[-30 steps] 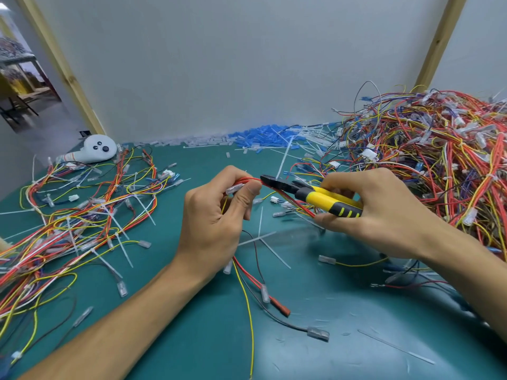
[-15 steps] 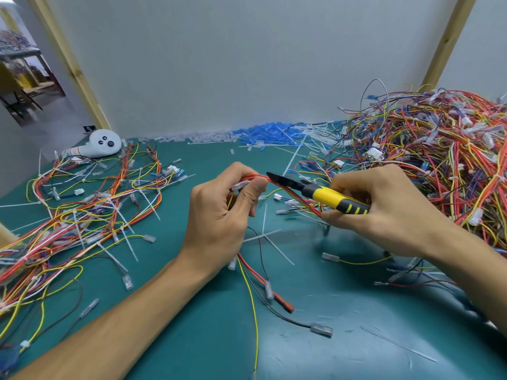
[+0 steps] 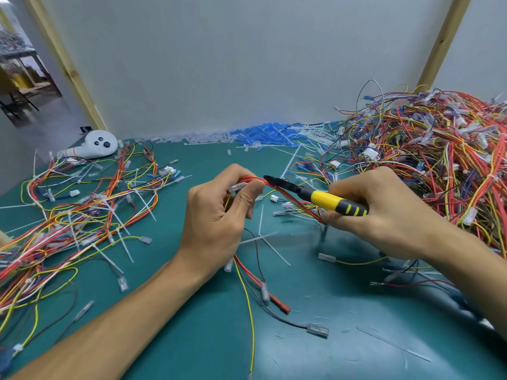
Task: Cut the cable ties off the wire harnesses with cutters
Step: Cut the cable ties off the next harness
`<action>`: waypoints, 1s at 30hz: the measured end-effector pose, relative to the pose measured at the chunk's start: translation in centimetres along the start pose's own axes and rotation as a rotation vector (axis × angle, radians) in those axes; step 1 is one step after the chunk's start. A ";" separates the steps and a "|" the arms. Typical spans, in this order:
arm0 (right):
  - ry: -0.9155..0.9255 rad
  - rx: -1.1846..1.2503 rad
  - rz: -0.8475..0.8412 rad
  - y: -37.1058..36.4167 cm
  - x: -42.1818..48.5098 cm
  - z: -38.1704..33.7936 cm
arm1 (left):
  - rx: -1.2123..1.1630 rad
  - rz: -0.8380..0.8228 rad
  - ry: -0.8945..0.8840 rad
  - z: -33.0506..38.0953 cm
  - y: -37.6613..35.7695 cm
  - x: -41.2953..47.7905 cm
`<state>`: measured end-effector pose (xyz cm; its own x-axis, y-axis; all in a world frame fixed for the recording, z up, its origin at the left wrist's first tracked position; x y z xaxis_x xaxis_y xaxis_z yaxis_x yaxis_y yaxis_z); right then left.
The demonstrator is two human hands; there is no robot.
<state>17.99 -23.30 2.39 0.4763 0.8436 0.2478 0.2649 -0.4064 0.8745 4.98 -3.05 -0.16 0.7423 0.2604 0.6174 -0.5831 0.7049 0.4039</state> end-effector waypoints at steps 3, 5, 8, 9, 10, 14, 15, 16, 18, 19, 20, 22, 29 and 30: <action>-0.011 -0.069 0.017 0.0 0.1 -0.1 | -0.004 -0.002 0.006 -0.1 0.0 0.1; -0.015 -0.046 0.008 -0.2 0.1 0.0 | -0.005 -0.005 0.005 -0.1 0.0 0.2; -0.028 -0.025 0.006 -0.3 0.1 0.2 | 0.003 -0.002 -0.001 0.0 0.0 0.2; -0.030 -0.051 0.007 -0.3 0.0 0.1 | 0.005 -0.002 -0.001 0.0 -0.1 0.1; -0.031 -0.075 0.005 -0.5 0.0 0.0 | 0.004 -0.002 0.003 0.0 -0.1 0.2; -0.051 -0.073 0.008 -0.7 0.0 -0.1 | 0.009 -0.006 0.021 -0.1 -0.1 0.3; -0.059 -0.066 0.014 -0.6 0.0 -0.2 | 0.016 -0.006 0.024 -0.1 0.0 0.3; -0.068 -0.069 0.023 -0.6 -0.1 -0.2 | 0.020 -0.005 0.026 -0.1 0.0 0.4; -0.081 -0.109 0.043 -0.4 -0.1 -0.4 | 0.014 -0.003 0.030 -0.1 0.0 0.4; -0.085 -0.128 0.047 -0.3 -0.1 -0.5 | 0.015 -0.004 0.030 0.0 0.0 0.4; -0.090 -0.129 0.044 -0.3 -0.1 -0.5 | 0.018 -0.004 0.028 0.0 0.0 0.4; -0.102 -0.078 0.030 -0.4 -0.1 -0.4 | 0.020 -0.001 0.028 0.1 0.0 0.3; -0.117 -0.141 0.020 -0.5 -0.2 -0.7 | 0.023 0.009 0.035 0.4 0.0 0.4; -0.123 -0.122 0.019 -0.5 -0.3 -0.7 | 0.022 0.008 0.039 0.4 0.0 0.4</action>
<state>17.13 -23.06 2.17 0.5814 0.7838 0.2181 0.1545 -0.3695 0.9163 5.18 -3.24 0.36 0.7499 0.2915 0.5939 -0.5956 0.6883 0.4142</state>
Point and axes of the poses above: each hand's wrist, its own x-axis towards the middle knuckle, its own y-axis out of the back of the hand, z = x × y, the point moved 3 cm from there along x, towards the middle knuckle, and after that the axes turned 7 degrees about -z, right-handed, at the moved point
